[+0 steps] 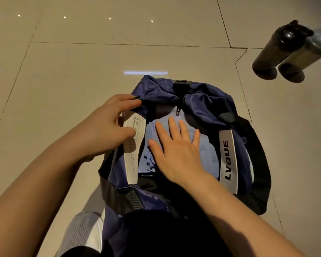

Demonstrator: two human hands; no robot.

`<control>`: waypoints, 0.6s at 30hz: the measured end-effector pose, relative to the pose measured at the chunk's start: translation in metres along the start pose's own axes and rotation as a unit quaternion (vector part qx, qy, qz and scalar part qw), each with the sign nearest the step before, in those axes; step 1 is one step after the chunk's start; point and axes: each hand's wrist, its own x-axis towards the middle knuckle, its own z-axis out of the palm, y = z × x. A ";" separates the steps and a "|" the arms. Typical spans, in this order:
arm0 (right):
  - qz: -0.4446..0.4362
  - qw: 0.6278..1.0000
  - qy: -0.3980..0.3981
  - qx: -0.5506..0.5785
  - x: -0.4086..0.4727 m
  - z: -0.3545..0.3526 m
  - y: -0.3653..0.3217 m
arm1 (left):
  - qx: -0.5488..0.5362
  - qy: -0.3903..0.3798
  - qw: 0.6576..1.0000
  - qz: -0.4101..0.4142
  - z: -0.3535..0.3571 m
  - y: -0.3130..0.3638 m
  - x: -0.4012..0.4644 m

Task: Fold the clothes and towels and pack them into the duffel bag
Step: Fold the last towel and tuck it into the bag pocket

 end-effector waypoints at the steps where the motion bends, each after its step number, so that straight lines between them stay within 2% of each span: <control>1: -0.019 1.000 0.023 -0.002 -0.013 0.003 0.005 | -0.009 -0.002 1.000 0.000 0.001 -0.003 -0.001; 3: -0.037 0.995 0.084 -0.031 -0.035 0.012 0.016 | -0.032 0.002 0.999 -0.002 0.004 -0.010 -0.004; 4: -0.035 0.994 0.088 -0.052 -0.042 0.017 0.018 | -0.036 0.001 0.999 0.001 0.007 -0.013 -0.006; 9: -0.040 0.994 -0.014 -0.103 -0.033 0.020 0.010 | -0.025 -0.038 0.998 0.051 0.041 -0.017 -0.025; 13: -0.088 0.993 -0.066 -0.042 -0.035 -0.010 0.020 | -0.086 -0.027 0.994 0.065 0.048 -0.014 -0.037; 15: -0.132 0.991 -0.006 0.027 -0.058 -0.024 0.036 | -0.130 -0.026 0.989 0.061 0.044 -0.017 -0.040; 16: -0.136 0.988 0.066 0.037 -0.073 -0.029 0.045 | -0.161 -0.027 0.985 0.052 0.043 -0.020 -0.042; 18: -0.073 0.973 0.217 0.031 -0.103 -0.030 0.066 | -0.247 -0.043 0.967 0.035 0.041 -0.024 -0.045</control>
